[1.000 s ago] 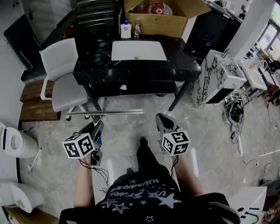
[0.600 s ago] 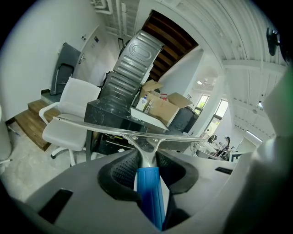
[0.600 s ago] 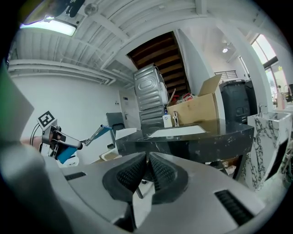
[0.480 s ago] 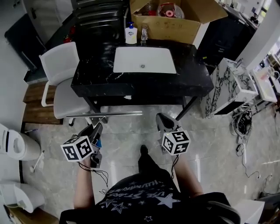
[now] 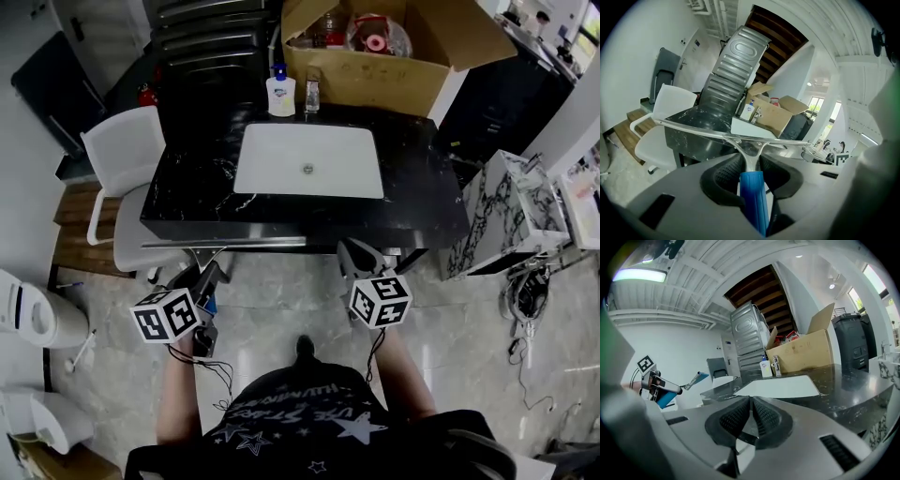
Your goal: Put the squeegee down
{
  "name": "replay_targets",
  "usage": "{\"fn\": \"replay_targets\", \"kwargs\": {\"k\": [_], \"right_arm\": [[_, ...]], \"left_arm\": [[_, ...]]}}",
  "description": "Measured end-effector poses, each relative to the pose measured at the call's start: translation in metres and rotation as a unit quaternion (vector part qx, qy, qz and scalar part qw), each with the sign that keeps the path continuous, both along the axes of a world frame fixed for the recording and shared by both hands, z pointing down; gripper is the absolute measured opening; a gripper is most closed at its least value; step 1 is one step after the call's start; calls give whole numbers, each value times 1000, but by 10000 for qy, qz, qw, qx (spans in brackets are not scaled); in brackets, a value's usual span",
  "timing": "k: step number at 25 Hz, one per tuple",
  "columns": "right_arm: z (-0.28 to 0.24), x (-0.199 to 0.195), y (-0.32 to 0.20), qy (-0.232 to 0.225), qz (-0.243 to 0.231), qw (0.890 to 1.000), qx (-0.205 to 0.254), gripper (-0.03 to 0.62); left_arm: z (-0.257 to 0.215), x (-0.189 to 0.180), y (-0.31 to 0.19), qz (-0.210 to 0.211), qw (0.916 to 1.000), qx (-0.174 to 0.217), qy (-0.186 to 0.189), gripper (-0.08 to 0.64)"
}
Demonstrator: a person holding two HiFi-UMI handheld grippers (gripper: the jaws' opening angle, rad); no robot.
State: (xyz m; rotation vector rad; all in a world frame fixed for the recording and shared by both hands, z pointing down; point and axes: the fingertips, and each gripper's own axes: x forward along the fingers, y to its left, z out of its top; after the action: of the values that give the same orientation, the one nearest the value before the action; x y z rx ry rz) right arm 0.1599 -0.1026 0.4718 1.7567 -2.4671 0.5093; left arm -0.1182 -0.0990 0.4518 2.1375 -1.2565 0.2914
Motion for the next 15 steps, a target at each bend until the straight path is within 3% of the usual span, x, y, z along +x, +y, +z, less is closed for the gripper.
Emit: {"fn": "replay_targets", "kwargs": {"k": [8, 15], "right_arm": [[-3, 27, -55, 19, -241, 9997, 69, 54], [1, 17, -82, -12, -359, 9994, -19, 54]], "left_arm": [[-2, 29, -45, -155, 9999, 32, 43, 141], [-3, 23, -71, -207, 9997, 24, -94, 141]]}}
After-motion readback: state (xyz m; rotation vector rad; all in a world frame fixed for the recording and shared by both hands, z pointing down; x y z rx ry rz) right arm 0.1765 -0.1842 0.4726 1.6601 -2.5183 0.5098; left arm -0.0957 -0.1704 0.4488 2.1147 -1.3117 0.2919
